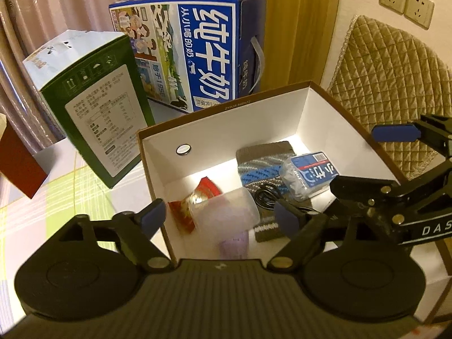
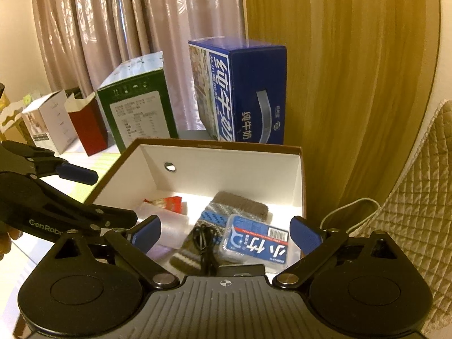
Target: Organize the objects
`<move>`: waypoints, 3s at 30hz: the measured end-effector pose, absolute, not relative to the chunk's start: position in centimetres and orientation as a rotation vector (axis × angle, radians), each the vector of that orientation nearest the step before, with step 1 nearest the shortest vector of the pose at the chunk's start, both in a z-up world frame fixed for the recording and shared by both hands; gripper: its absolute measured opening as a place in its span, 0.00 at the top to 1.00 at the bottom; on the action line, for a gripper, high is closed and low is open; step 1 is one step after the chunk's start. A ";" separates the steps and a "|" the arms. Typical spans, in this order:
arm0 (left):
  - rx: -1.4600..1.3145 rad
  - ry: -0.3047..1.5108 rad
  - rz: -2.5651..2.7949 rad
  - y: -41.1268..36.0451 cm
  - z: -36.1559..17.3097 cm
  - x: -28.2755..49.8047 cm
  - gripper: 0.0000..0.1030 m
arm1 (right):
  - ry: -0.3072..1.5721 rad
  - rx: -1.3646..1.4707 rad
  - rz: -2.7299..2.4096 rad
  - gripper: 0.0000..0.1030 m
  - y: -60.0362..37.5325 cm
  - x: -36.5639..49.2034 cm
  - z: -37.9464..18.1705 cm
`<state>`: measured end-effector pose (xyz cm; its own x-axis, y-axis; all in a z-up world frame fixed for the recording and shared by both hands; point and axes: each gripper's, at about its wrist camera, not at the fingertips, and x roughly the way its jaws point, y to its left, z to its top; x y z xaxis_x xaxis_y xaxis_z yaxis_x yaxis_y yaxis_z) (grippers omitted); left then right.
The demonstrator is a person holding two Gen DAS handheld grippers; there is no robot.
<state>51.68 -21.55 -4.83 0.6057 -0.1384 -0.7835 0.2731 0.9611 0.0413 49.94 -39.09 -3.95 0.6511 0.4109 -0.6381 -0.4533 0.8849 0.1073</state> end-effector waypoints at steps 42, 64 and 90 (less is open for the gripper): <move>0.006 0.829 -0.081 -17.7 2.7 29.7 0.03 | 0.764 0.078 0.488 0.02 -38.5 30.4 1.3; -0.052 0.844 -0.010 -6.4 2.7 13.7 0.03 | 0.813 0.025 0.515 0.02 -28.2 15.8 1.4; -0.082 0.843 0.009 -0.9 2.1 6.5 0.03 | 0.825 -0.001 0.514 0.02 -23.7 10.6 0.7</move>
